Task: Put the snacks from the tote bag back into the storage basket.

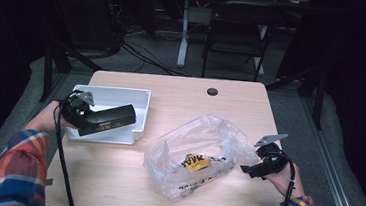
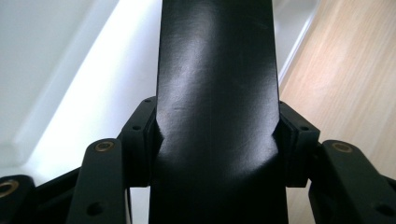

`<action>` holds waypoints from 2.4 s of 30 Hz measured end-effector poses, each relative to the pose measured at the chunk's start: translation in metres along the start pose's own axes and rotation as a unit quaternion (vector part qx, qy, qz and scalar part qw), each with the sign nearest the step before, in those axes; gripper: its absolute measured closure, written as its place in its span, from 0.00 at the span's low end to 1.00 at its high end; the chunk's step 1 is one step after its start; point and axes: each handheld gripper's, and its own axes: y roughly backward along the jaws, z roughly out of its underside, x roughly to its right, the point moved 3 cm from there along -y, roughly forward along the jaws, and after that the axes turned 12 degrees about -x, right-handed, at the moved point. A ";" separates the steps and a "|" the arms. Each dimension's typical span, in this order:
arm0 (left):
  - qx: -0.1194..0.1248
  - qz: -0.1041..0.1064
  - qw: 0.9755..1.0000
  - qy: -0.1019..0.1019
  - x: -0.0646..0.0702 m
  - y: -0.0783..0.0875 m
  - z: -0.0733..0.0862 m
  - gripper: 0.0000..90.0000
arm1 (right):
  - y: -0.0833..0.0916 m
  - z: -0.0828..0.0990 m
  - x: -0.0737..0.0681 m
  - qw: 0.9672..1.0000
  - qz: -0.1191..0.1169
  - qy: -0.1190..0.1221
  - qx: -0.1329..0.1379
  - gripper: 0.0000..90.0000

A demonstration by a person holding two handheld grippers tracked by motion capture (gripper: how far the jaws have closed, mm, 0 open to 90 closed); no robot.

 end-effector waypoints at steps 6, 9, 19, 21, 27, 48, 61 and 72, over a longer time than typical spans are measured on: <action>-0.007 0.002 1.000 -0.003 -0.002 -0.011 -0.003 0.48 | -0.001 0.000 0.001 1.000 -0.001 0.000 -0.002 0.15; -0.011 0.004 1.000 -0.005 -0.004 -0.017 -0.005 0.48 | -0.001 0.001 0.001 1.000 0.001 0.000 -0.003 0.15; -0.023 0.009 1.000 -0.010 -0.009 -0.034 -0.011 0.48 | -0.003 0.001 0.001 1.000 0.003 0.000 -0.005 0.15; -0.025 0.008 1.000 -0.013 -0.010 -0.036 -0.011 0.48 | -0.003 0.001 0.001 1.000 0.005 -0.001 -0.005 0.15; -0.022 0.003 1.000 -0.022 -0.012 -0.039 -0.012 0.48 | -0.003 0.000 0.001 1.000 0.005 0.005 -0.010 0.15; -0.048 -0.024 0.998 0.015 -0.016 -0.054 0.001 0.19 | -0.002 0.002 0.003 1.000 0.005 -0.002 -0.007 0.15; 0.043 -0.029 0.993 0.102 -0.017 -0.027 0.003 0.04 | -0.001 0.000 0.002 1.000 0.017 0.001 -0.004 0.15; 0.113 -0.067 0.966 0.225 -0.008 -0.013 -0.026 0.15 | -0.005 0.000 -0.005 1.000 0.022 0.013 -0.005 0.15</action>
